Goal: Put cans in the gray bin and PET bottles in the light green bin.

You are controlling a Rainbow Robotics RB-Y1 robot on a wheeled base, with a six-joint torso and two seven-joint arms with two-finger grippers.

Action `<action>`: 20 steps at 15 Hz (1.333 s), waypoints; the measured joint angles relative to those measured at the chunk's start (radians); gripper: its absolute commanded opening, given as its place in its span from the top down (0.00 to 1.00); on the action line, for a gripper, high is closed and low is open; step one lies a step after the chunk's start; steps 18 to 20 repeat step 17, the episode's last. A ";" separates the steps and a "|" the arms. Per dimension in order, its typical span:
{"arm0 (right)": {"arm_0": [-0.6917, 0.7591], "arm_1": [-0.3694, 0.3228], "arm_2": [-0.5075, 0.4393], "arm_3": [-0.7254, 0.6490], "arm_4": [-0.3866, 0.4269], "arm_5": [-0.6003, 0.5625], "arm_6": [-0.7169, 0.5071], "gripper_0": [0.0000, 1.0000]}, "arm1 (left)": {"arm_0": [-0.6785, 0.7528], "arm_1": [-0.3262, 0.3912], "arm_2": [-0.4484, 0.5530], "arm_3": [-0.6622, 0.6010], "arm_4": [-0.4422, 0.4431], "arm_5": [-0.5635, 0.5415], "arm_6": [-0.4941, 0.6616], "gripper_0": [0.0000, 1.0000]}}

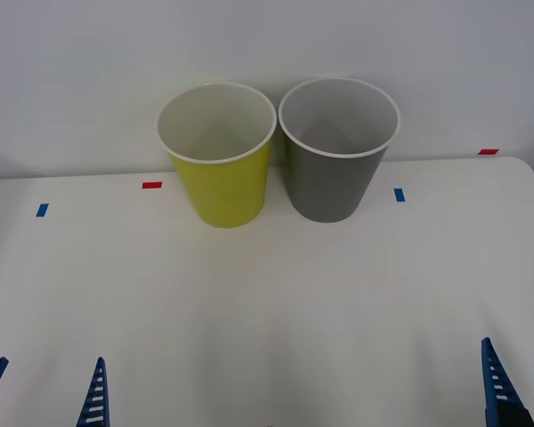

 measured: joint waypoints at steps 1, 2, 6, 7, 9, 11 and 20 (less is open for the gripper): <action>0.000 0.000 0.000 0.000 0.000 0.000 0.000 0.00 | 0.000 0.000 0.000 0.000 0.000 0.000 0.000 0.00; 0.000 0.000 0.000 0.000 0.000 0.000 0.000 0.00 | 0.000 0.000 0.000 0.000 0.000 0.000 0.000 0.00; 0.000 0.000 0.000 0.000 0.000 0.000 0.000 0.00 | 0.000 0.000 0.000 0.000 0.000 0.000 0.000 0.00; 0.000 0.000 0.000 0.000 0.000 0.000 0.000 0.00 | 0.000 0.000 0.000 0.000 0.000 0.000 0.000 0.00; 0.000 0.000 0.000 0.000 0.000 0.000 0.000 0.00 | 0.000 0.000 0.000 0.000 0.000 0.000 0.000 0.00; 0.000 0.000 0.000 0.000 0.000 0.000 0.000 0.00 | 0.000 0.000 0.000 0.000 0.000 0.000 0.000 0.00; 0.000 0.000 0.000 0.000 0.000 0.000 0.000 0.00 | 0.000 0.000 0.000 0.000 0.000 0.000 0.000 0.00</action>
